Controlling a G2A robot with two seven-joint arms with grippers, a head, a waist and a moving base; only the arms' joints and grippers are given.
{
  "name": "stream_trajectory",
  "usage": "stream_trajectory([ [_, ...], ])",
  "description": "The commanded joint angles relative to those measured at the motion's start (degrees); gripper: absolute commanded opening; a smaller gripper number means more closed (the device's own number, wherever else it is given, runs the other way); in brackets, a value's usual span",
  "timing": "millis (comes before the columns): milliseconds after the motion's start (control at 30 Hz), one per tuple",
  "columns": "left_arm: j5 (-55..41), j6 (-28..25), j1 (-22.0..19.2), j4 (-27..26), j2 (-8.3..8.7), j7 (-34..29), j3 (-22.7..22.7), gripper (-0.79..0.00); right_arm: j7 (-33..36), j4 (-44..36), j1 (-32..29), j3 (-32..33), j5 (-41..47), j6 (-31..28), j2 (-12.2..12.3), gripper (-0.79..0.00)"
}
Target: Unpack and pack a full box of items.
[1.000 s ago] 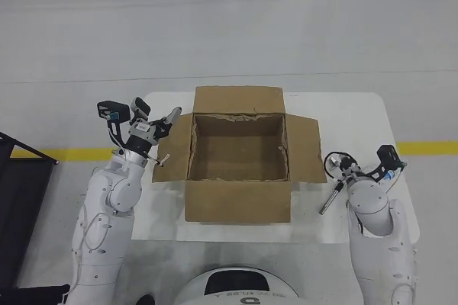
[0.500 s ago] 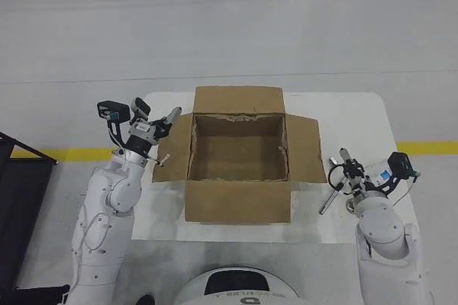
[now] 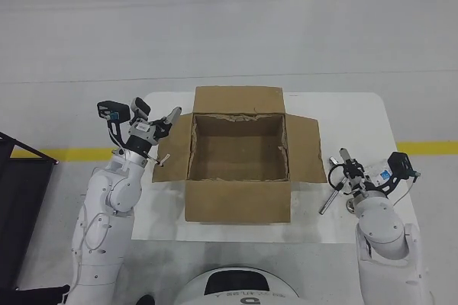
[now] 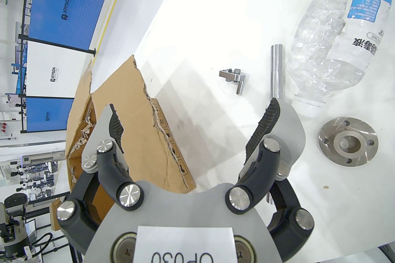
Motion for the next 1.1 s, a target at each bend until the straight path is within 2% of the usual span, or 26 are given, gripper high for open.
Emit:
stream_trajectory([
  [0,-0.01,0.00,0.00,0.00,0.00,0.00,0.00,0.000,0.34,1.82,1.23,-0.89,-1.52,0.84,0.09,0.000],
  [200,-0.01,0.00,0.00,0.00,0.00,0.00,0.00,0.000,3.81,9.72,9.21,-6.94,-10.99,7.69,0.44,0.000],
  [467,-0.01,0.00,0.00,0.00,0.00,0.00,0.00,0.000,7.48,18.57,17.56,-10.49,-16.04,15.25,0.49,-0.012],
  [833,-0.01,0.00,0.00,0.00,0.00,0.00,0.00,0.000,8.78,28.92,25.58,-11.39,-17.42,19.38,0.48,-0.015],
  [933,-0.01,0.00,0.00,0.00,0.00,0.00,0.00,0.000,10.24,31.23,27.30,-11.73,-17.81,19.86,0.55,-0.055],
  [1067,-0.01,0.00,0.00,0.00,0.00,0.00,0.00,0.000,11.16,33.29,28.74,-12.18,-18.61,20.31,0.64,-0.040],
])
